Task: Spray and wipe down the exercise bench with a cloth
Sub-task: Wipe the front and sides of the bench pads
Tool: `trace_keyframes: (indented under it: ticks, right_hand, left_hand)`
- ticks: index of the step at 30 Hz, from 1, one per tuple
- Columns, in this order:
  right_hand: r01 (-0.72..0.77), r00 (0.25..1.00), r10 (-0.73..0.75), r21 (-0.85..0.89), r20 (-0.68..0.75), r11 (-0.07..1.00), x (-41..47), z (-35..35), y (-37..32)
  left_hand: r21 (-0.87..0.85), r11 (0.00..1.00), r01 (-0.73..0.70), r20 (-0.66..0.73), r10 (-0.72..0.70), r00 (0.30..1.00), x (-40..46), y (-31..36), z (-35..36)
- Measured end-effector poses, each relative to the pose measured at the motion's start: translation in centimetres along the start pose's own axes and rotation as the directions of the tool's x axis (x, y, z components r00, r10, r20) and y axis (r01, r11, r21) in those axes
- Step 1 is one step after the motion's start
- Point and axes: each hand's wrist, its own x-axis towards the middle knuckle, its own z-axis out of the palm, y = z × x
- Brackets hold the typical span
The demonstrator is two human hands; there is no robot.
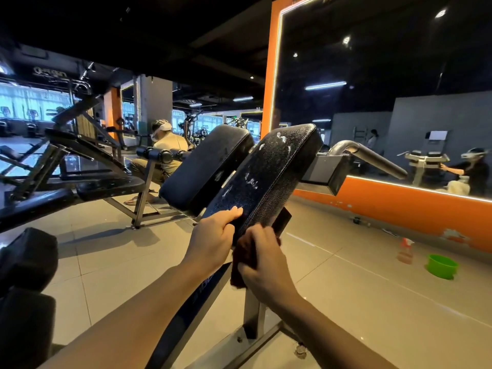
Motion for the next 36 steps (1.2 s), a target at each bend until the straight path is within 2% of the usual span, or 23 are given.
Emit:
trace_keyframes:
  ticks: [1, 2, 3, 5, 6, 9, 12, 13, 15, 16, 19, 21, 23, 25, 26, 28, 29, 30, 31, 33, 34, 35, 36]
  right_hand:
    - [0.001, 0.999, -0.002, 0.026, 0.035, 1.0, -0.2, -0.6, 0.0]
    - [0.016, 1.0, -0.015, 0.032, -0.027, 0.999, 0.5, -1.5, -0.1]
    - [0.042, 0.986, -0.038, 0.018, -0.165, 0.999, 1.7, -2.5, -0.1]
    - [0.041, 0.9, -0.033, 0.008, -0.435, 0.999, 5.3, -4.9, 0.0]
    - [0.017, 0.88, -0.006, 0.018, -0.476, 1.0, 6.9, -5.8, 0.0]
    - [-0.051, 0.908, 0.023, -0.056, -0.418, 0.997, 7.9, -4.3, 0.2]
    - [0.032, 0.942, -0.113, -0.251, -0.316, 0.967, 3.4, -0.9, 0.2]
    - [0.063, 0.964, -0.124, -0.25, -0.234, 0.966, 1.9, -0.4, 0.1]
    - [0.055, 0.991, -0.071, -0.129, -0.115, 0.99, 1.3, -1.4, -0.1]
    - [0.042, 0.991, -0.053, -0.089, -0.121, 0.995, 2.1, -2.4, -0.1]
    - [-0.017, 0.937, 0.006, -0.028, -0.348, 0.999, 6.4, -5.3, 0.6]
    - [-0.095, 0.935, 0.076, -0.038, -0.347, 0.995, 8.2, -5.7, 1.1]
    - [-0.127, 0.949, 0.077, -0.149, -0.304, 0.981, 7.4, -4.0, 1.0]
    - [-0.049, 0.98, 0.017, -0.16, -0.197, 0.986, 4.3, -1.9, 0.6]
    - [-0.008, 0.996, -0.004, -0.133, -0.088, 0.991, 2.5, -1.1, 0.5]
    - [0.01, 0.992, 0.002, -0.091, 0.13, 0.996, 0.2, -1.1, 0.1]
    - [0.0, 0.988, 0.013, -0.085, 0.157, 0.996, 0.3, -1.9, 0.0]
    - [0.003, 0.996, 0.004, -0.084, 0.087, 0.996, 0.9, -2.7, -0.2]
    - [0.006, 0.998, -0.011, -0.08, -0.059, 0.997, 2.0, -3.5, -0.2]
    - [-0.061, 0.93, 0.048, -0.023, -0.365, 0.998, 5.2, -5.8, -0.1]
    - [-0.102, 0.898, 0.108, 0.038, -0.426, 0.994, 6.7, -6.5, -0.1]
    - [-0.133, 0.897, 0.139, 0.043, -0.42, 0.99, 7.7, -6.6, 0.0]
    - [-0.146, 0.913, 0.125, -0.026, -0.388, 0.989, 8.1, -6.1, 0.1]
  left_hand:
    - [0.004, 1.0, -0.002, 0.006, 0.002, 1.0, 0.0, 0.0, -0.1]
    - [0.003, 1.0, 0.001, 0.01, -0.001, 1.0, 0.0, 0.0, -0.1]
    - [-0.004, 1.0, 0.007, 0.012, -0.007, 1.0, 0.0, 0.1, -0.1]
    - [-0.023, 0.999, 0.025, 0.013, -0.024, 1.0, 0.0, 0.0, -0.1]
    - [-0.028, 0.999, 0.031, 0.014, -0.03, 0.999, -0.1, 0.0, -0.1]
    - [-0.033, 0.999, 0.03, 0.003, -0.03, 1.0, -0.2, 0.0, 0.1]
    - [-0.021, 1.0, 0.018, -0.006, -0.018, 1.0, -0.2, 0.0, 0.1]
    - [-0.014, 1.0, 0.014, -0.007, -0.014, 1.0, -0.2, 0.0, 0.1]
    - [-0.01, 1.0, 0.009, 0.0, -0.009, 1.0, -0.2, -0.1, 0.0]
    - [-0.01, 1.0, 0.009, 0.005, -0.009, 1.0, -0.2, -0.1, -0.1]
    - [0.001, 1.0, 0.011, 0.0, -0.011, 1.0, -0.2, 0.0, -0.1]
    - [0.006, 1.0, 0.011, -0.012, -0.011, 1.0, -0.3, 0.0, 0.1]
    - [0.005, 1.0, 0.008, -0.019, -0.008, 1.0, -0.3, 0.0, 0.2]
    - [0.01, 1.0, 0.0, -0.026, 0.0, 1.0, -0.2, -0.1, 0.2]
    - [0.014, 1.0, -0.006, -0.027, 0.006, 1.0, -0.2, -0.1, 0.1]
    - [0.022, 1.0, -0.02, -0.017, 0.021, 1.0, -0.1, -0.1, 0.0]
    - [0.022, 0.999, -0.024, -0.011, 0.024, 1.0, -0.1, -0.1, 0.0]
    - [0.02, 1.0, -0.023, -0.005, 0.023, 1.0, -0.1, -0.1, -0.1]
    - [0.015, 1.0, -0.019, -0.002, 0.019, 1.0, -0.1, -0.1, -0.2]
    - [0.001, 1.0, -0.006, -0.002, 0.006, 1.0, -0.2, -0.2, -0.1]
    - [-0.006, 1.0, -0.001, -0.004, 0.001, 1.0, -0.3, -0.2, -0.1]
    - [-0.013, 1.0, 0.003, -0.008, -0.003, 1.0, -0.3, -0.2, 0.0]
    - [-0.014, 1.0, 0.004, -0.012, -0.004, 1.0, -0.3, -0.2, 0.0]
